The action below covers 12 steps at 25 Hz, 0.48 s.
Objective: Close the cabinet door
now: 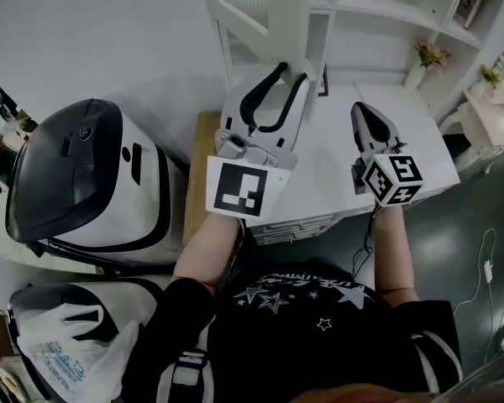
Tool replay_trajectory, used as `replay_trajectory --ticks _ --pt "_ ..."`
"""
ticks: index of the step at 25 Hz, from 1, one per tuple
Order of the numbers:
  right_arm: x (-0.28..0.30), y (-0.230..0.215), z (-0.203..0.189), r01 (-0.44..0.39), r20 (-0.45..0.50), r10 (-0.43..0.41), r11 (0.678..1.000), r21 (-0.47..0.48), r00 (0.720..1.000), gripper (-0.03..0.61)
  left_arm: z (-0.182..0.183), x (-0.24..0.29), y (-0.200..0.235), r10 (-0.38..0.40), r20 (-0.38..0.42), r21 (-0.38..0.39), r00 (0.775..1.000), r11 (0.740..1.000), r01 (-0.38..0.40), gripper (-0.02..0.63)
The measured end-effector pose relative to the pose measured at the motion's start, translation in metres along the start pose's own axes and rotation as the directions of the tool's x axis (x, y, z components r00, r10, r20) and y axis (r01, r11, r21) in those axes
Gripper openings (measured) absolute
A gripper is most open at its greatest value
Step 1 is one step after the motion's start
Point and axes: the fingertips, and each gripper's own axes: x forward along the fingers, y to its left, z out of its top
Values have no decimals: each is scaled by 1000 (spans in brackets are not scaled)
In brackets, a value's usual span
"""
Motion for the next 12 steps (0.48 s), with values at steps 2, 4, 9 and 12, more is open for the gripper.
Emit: replay_trajectory --ticks 2,4,9,12 --pt "1 -13 -5 17 -12 -17 1000 6 1000 6 -11 23 -11 -9 -13 5 1000 1000 9 105" --pt "2 -28 -7 27 -19 -26 1000 9 999 6 -22 47 -21 -8 -11 13 1000 1000 8 100" --pt "5 -77 -5 46 -11 -46 999 12 999 6 -65 120 -27 28 -74 -2 997 1000 -28 8" --pt "10 -107 -2 37 -9 -37 999 4 999 6 -91 149 -6 107 -103 53 989 993 -102 8"
